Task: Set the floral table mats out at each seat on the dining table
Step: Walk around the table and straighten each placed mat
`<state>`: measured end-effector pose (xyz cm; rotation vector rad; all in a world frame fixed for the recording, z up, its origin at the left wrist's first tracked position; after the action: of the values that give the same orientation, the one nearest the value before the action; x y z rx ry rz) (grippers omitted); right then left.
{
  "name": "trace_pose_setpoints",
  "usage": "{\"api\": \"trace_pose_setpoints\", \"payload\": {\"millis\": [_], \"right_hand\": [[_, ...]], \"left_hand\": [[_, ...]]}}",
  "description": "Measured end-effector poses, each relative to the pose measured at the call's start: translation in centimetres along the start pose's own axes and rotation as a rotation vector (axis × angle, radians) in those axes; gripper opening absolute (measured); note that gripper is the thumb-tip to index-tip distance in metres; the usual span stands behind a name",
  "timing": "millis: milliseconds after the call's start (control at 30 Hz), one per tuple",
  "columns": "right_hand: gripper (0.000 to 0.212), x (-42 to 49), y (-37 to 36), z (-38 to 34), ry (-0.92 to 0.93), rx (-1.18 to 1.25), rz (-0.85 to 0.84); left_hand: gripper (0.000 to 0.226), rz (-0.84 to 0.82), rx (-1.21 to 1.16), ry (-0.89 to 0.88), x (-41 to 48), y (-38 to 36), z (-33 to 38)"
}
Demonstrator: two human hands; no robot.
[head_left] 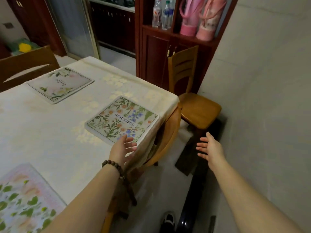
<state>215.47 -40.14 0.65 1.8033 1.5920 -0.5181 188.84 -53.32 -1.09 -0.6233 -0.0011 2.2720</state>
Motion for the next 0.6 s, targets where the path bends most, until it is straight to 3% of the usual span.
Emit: {"api": "trace_pose_setpoints", "payload": {"millis": [300,600], "right_hand": [[0.039,10.0,-2.2,-8.6,0.036,-0.097,-0.105],[0.04,13.2,-13.0,-13.9,0.044,-0.211,-0.4]], "left_hand": [[0.04,0.148,-0.039,-0.051,6.2,-6.7,1.0],[0.041,0.424,-0.156,-0.095,10.0,-2.8,3.9]]}}
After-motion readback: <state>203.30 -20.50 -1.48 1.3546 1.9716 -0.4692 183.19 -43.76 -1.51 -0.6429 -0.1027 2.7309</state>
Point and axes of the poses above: each hand's wrist, its own x-axis towards the middle knuckle, its own y-axis out of the back of the hand, z = x × y, the point moved 1 cm from there along x, towards the middle knuckle, and after that the axes turned 13 degrees about -y, right-handed, at the moved point
